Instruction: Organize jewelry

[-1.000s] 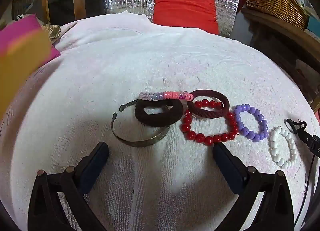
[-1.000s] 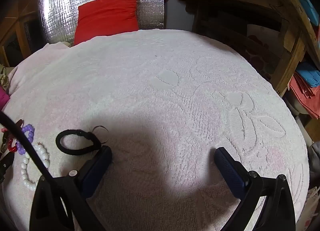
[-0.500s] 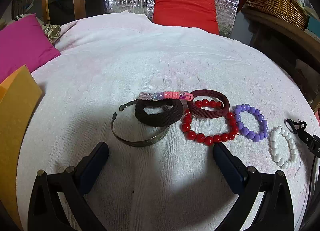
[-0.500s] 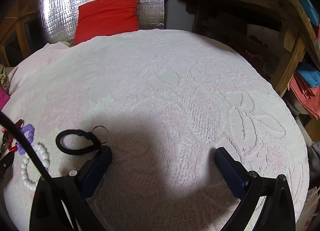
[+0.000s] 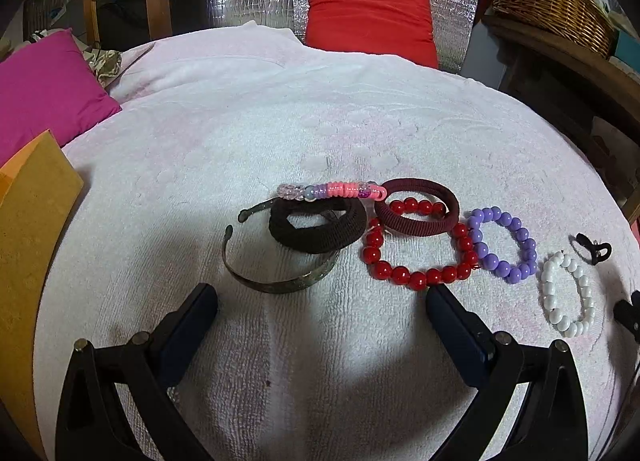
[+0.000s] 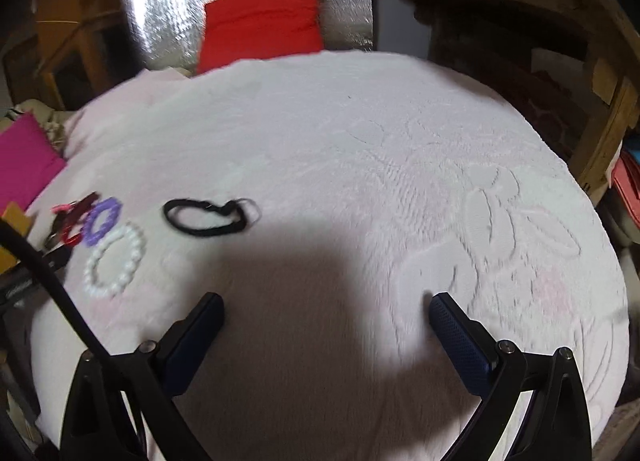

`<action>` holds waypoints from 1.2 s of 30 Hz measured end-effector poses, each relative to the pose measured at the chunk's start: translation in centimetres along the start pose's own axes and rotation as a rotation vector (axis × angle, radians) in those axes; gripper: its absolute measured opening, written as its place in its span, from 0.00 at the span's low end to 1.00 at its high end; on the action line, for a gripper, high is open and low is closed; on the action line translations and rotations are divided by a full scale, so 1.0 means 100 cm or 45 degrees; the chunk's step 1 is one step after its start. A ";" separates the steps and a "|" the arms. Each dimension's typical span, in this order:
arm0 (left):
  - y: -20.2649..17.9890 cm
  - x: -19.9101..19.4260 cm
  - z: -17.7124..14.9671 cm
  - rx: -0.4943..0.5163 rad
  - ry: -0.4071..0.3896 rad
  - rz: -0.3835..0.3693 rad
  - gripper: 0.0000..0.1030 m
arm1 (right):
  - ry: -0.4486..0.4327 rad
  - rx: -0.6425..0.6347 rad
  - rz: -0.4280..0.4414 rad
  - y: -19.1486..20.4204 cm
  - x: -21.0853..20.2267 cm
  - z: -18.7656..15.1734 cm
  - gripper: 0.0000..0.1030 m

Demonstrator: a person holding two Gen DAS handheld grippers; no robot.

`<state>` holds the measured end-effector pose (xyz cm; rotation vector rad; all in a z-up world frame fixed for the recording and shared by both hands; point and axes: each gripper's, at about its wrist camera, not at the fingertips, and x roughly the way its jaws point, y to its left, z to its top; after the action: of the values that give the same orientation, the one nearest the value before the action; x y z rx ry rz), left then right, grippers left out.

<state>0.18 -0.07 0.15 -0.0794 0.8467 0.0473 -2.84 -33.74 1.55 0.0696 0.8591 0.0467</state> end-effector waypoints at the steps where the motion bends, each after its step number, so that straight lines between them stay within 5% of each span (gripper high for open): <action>1: -0.001 -0.001 0.000 -0.014 0.002 0.008 1.00 | -0.006 0.006 -0.009 0.001 -0.002 -0.002 1.00; 5: -0.004 -0.007 0.002 0.012 0.125 0.030 1.00 | 0.056 0.024 -0.021 0.006 -0.008 0.000 1.00; 8: 0.001 -0.032 -0.005 -0.014 0.214 -0.041 1.00 | 0.035 -0.001 0.008 0.015 -0.033 0.006 1.00; 15: 0.012 -0.159 -0.027 -0.015 -0.065 0.103 1.00 | -0.201 -0.040 0.055 0.052 -0.122 0.021 1.00; 21: -0.004 -0.247 -0.032 0.146 -0.274 0.252 1.00 | -0.329 -0.092 0.088 0.093 -0.192 0.006 1.00; 36: 0.003 -0.375 -0.040 0.047 -0.549 0.263 1.00 | -0.439 -0.094 0.103 0.116 -0.290 -0.022 1.00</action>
<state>-27.69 -0.49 25.62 0.0530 0.4221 0.2347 -23.60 -24.10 22.93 0.0412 0.5089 0.1386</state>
